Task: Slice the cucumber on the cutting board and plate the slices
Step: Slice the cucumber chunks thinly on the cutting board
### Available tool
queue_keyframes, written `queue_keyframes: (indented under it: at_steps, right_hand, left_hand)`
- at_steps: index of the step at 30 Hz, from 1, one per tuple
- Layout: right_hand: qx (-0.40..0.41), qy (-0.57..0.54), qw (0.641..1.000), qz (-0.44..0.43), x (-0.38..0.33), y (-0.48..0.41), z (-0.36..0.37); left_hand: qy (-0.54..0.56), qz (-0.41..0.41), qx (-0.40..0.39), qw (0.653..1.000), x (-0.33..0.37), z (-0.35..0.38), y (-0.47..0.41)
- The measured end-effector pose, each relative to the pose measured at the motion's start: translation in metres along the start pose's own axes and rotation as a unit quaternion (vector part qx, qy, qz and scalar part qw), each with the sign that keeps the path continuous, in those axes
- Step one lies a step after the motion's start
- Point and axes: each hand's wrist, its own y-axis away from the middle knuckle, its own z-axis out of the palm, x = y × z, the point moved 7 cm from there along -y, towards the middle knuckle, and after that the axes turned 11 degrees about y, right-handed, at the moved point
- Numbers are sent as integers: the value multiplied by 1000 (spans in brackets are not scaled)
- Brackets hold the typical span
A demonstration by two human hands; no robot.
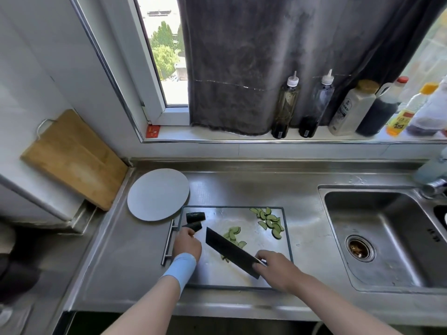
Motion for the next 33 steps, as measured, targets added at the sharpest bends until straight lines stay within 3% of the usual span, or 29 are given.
queue_keyframes:
  at_steps: [4,11,16,26,33]
  right_hand:
    - [-3,20,1000,4,-4,-2,20]
    - [86,28,993,75,15,-6,0]
    - [113,44,985,121,38,-3,-17]
    - [168,-100,972,132,57,3,-53]
    - [179,-103,968,143,69,4,-67]
  left_hand:
    - [-27,-18,-36,999,-8,13,5]
    - [-51,-23,-115,992,-9,39,4]
    - [-108,30,-181,977,9,66,4]
    - [-175,77,-249,949,53,124,1]
    - [-142,78,-277,947,90,171,10]
